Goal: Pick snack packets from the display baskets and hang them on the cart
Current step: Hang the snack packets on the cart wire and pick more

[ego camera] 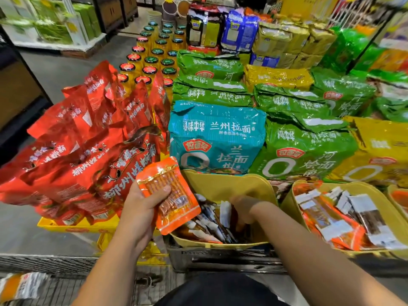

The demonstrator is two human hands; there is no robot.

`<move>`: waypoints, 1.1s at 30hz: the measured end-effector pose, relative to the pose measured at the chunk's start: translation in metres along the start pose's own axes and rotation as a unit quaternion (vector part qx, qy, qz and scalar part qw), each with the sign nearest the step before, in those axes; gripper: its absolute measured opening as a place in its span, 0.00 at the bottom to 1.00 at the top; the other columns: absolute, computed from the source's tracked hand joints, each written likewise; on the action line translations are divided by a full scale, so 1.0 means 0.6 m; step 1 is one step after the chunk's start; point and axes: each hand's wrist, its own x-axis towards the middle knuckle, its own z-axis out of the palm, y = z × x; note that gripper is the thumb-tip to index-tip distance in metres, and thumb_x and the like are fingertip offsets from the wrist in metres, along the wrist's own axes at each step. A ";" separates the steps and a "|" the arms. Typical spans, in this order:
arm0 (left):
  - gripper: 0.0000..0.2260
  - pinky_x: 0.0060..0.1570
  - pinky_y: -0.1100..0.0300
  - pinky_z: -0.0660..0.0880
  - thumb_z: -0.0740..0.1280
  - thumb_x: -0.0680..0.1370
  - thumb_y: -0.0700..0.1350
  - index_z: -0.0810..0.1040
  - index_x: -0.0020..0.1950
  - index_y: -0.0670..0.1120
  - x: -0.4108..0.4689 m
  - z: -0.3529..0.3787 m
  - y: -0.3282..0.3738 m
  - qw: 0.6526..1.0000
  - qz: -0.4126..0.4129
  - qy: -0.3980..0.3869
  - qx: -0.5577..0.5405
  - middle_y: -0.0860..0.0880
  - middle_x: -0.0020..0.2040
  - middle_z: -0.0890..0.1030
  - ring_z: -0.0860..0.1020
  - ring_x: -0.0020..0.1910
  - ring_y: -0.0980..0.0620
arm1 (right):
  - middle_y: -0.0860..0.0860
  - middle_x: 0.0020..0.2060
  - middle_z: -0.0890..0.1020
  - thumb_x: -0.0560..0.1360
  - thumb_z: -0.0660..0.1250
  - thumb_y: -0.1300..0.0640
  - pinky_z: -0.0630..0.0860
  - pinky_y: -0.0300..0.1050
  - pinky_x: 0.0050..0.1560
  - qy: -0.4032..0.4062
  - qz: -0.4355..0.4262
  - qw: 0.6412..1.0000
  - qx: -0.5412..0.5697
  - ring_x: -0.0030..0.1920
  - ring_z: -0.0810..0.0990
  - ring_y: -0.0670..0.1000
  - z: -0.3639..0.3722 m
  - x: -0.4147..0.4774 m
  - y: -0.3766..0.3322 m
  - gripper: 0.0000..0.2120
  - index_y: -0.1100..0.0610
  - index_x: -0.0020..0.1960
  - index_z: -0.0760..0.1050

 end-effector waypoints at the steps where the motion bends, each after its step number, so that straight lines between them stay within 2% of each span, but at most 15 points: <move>1: 0.26 0.54 0.42 0.80 0.73 0.70 0.38 0.74 0.68 0.45 -0.003 -0.004 0.001 1.000 0.000 0.004 0.003 0.42 0.57 0.85 0.84 0.54 0.42 | 0.55 0.67 0.77 0.68 0.81 0.51 0.76 0.51 0.64 -0.003 0.001 1.000 0.013 0.64 0.77 0.57 -0.001 0.001 0.004 0.37 0.57 0.72 0.70; 5: 0.25 0.51 0.46 0.81 0.72 0.72 0.37 0.74 0.69 0.44 -0.007 -0.018 0.009 1.000 0.011 0.021 -0.007 0.40 0.59 0.84 0.84 0.54 0.43 | 0.54 0.65 0.79 0.68 0.80 0.47 0.76 0.47 0.58 0.008 0.011 0.999 0.051 0.62 0.78 0.57 -0.012 -0.005 0.009 0.38 0.57 0.73 0.70; 8: 0.25 0.43 0.53 0.84 0.71 0.73 0.36 0.73 0.70 0.43 -0.006 -0.035 0.021 0.998 0.034 0.043 -0.022 0.42 0.57 0.85 0.85 0.49 0.48 | 0.52 0.57 0.83 0.69 0.80 0.50 0.78 0.50 0.58 0.062 -0.003 0.977 0.202 0.56 0.82 0.56 -0.028 -0.032 0.025 0.25 0.55 0.63 0.79; 9: 0.25 0.42 0.55 0.83 0.71 0.73 0.36 0.74 0.70 0.43 -0.006 -0.041 0.025 0.998 0.040 0.049 -0.026 0.43 0.56 0.85 0.85 0.49 0.49 | 0.52 0.54 0.85 0.69 0.80 0.54 0.79 0.52 0.59 0.081 -0.046 0.943 0.319 0.55 0.83 0.57 -0.032 -0.045 0.035 0.22 0.55 0.61 0.81; 12: 0.25 0.42 0.57 0.83 0.71 0.73 0.36 0.74 0.70 0.44 -0.004 -0.055 0.033 0.996 0.051 0.061 -0.032 0.46 0.55 0.86 0.86 0.48 0.51 | 0.60 0.58 0.84 0.68 0.78 0.59 0.78 0.59 0.62 0.081 -0.207 0.754 0.619 0.59 0.83 0.62 -0.043 -0.088 0.048 0.28 0.58 0.66 0.77; 13: 0.25 0.42 0.56 0.83 0.70 0.73 0.36 0.74 0.70 0.44 -0.002 -0.056 0.033 0.996 0.051 0.062 -0.034 0.46 0.54 0.86 0.86 0.48 0.51 | 0.62 0.60 0.83 0.67 0.78 0.59 0.77 0.60 0.63 0.077 -0.232 0.713 0.657 0.61 0.82 0.63 -0.045 -0.097 0.047 0.31 0.59 0.68 0.75; 15: 0.26 0.43 0.56 0.83 0.71 0.72 0.37 0.74 0.70 0.44 0.001 -0.049 0.031 0.997 0.047 0.055 -0.032 0.45 0.55 0.86 0.86 0.48 0.50 | 0.62 0.61 0.82 0.66 0.78 0.58 0.77 0.61 0.63 0.082 -0.243 0.686 0.681 0.61 0.81 0.63 -0.047 -0.101 0.037 0.33 0.58 0.69 0.74; 20: 0.25 0.45 0.51 0.84 0.73 0.69 0.39 0.76 0.66 0.45 0.001 -0.027 0.025 1.000 0.025 0.011 -0.004 0.42 0.56 0.85 0.86 0.49 0.47 | 0.56 0.61 0.83 0.70 0.77 0.60 0.74 0.62 0.67 0.091 -0.212 0.726 0.648 0.63 0.81 0.59 -0.036 -0.098 0.024 0.28 0.54 0.69 0.76; 22: 0.24 0.48 0.47 0.83 0.73 0.69 0.38 0.76 0.65 0.46 0.002 -0.028 0.026 1.000 0.022 0.009 -0.001 0.43 0.55 0.86 0.85 0.50 0.46 | 0.52 0.59 0.85 0.70 0.78 0.60 0.76 0.59 0.65 0.114 -0.179 0.764 0.610 0.61 0.83 0.56 -0.030 -0.096 0.019 0.26 0.52 0.67 0.77; 24: 0.25 0.52 0.45 0.81 0.73 0.69 0.38 0.75 0.67 0.45 0.004 -0.035 0.029 1.000 0.021 0.016 -0.006 0.42 0.57 0.85 0.85 0.51 0.44 | 0.49 0.53 0.86 0.70 0.79 0.61 0.80 0.50 0.56 0.140 -0.126 0.815 0.548 0.55 0.85 0.52 -0.029 -0.094 0.015 0.22 0.51 0.62 0.80; 26: 0.27 0.54 0.44 0.81 0.73 0.70 0.38 0.75 0.68 0.43 0.008 -0.044 0.031 0.999 0.021 0.022 -0.012 0.41 0.58 0.84 0.84 0.52 0.44 | 0.49 0.48 0.86 0.71 0.78 0.59 0.77 0.39 0.41 0.150 -0.073 0.859 0.483 0.46 0.83 0.48 -0.028 -0.089 0.003 0.16 0.52 0.58 0.81; 27: 0.26 0.53 0.45 0.81 0.73 0.70 0.38 0.75 0.68 0.43 0.009 -0.048 0.030 0.999 0.020 0.023 -0.013 0.41 0.57 0.85 0.84 0.52 0.45 | 0.49 0.46 0.85 0.72 0.78 0.58 0.75 0.38 0.38 0.156 -0.056 0.873 0.460 0.43 0.81 0.46 -0.026 -0.081 -0.003 0.15 0.53 0.57 0.81; 29: 0.26 0.53 0.45 0.81 0.73 0.69 0.38 0.75 0.67 0.44 0.009 -0.053 0.027 0.999 0.017 0.023 -0.015 0.42 0.56 0.85 0.85 0.50 0.46 | 0.47 0.46 0.85 0.70 0.79 0.57 0.78 0.42 0.43 0.166 -0.051 0.879 0.445 0.45 0.82 0.47 -0.026 -0.065 -0.021 0.15 0.53 0.56 0.82; 31: 0.27 0.55 0.44 0.80 0.73 0.69 0.37 0.75 0.68 0.43 0.006 -0.058 0.020 0.999 0.012 0.031 -0.023 0.40 0.58 0.84 0.84 0.50 0.46 | 0.45 0.49 0.87 0.68 0.81 0.56 0.80 0.49 0.55 0.176 -0.083 0.884 0.424 0.51 0.84 0.47 -0.025 -0.047 -0.047 0.16 0.51 0.55 0.84; 33: 0.26 0.54 0.44 0.81 0.73 0.70 0.36 0.75 0.67 0.42 -0.004 -0.065 0.015 0.999 0.008 0.037 -0.027 0.40 0.58 0.84 0.84 0.50 0.45 | 0.46 0.49 0.87 0.68 0.81 0.58 0.80 0.51 0.57 0.178 -0.108 0.890 0.404 0.52 0.84 0.48 -0.026 -0.032 -0.072 0.15 0.51 0.54 0.84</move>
